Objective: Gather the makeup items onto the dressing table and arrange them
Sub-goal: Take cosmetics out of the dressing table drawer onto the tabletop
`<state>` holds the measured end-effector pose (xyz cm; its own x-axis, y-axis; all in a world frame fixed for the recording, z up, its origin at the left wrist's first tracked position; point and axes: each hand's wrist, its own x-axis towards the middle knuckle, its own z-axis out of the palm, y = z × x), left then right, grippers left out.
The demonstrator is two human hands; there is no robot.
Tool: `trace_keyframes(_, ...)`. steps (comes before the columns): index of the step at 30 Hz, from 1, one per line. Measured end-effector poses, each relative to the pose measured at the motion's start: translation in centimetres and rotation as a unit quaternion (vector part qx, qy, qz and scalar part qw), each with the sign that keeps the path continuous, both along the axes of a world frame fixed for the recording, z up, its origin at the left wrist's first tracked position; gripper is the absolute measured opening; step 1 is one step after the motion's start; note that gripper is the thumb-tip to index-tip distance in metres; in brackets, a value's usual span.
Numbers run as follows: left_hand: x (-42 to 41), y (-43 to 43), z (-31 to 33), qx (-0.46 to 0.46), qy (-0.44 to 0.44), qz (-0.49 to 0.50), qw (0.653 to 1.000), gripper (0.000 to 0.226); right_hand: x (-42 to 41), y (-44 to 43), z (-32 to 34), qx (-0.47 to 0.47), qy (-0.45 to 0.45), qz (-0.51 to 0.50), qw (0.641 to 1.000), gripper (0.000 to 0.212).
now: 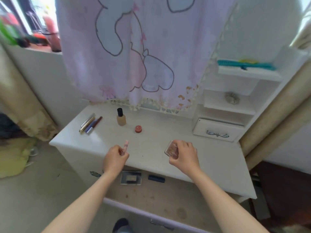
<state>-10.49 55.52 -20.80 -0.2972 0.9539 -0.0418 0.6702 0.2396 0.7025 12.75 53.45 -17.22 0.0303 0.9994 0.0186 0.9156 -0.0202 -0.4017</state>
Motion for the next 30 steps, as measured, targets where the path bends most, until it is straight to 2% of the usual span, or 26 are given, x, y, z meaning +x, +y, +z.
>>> trace_keyframes(4, -1.5, 0.5, 0.3, -0.009, -0.011, 0.028, 1.0, 0.022, -1.7, 0.4, 0.2, -0.019, -0.047, 0.061, 0.997, 0.051)
trace_keyframes(8, -3.1, 1.2, 0.3, -0.023, -0.012, 0.042, 0.999, 0.015, -3.7, 1.4, -0.3, -0.038, -0.055, 0.098, 0.993, 0.053)
trace_keyframes(16, -6.5, 4.5, -1.1, -0.078, 0.008, 0.062, 0.995, 0.021, -7.5, 5.7, -2.4, -0.103, -0.069, 0.125, 0.984, 0.056)
trace_keyframes(22, -8.7, 9.1, -2.8, -0.134, 0.025, 0.032, 0.99, 0.024, -8.9, 10.6, -4.6, -0.164, -0.074, 0.107, 0.978, 0.056)
trace_keyframes(30, -11.8, 16.4, -5.5, -0.161, 0.052, 0.013, 0.985, 0.03, -7.8, 16.3, -7.3, -0.221, -0.107, 0.011, 0.969, 0.06)
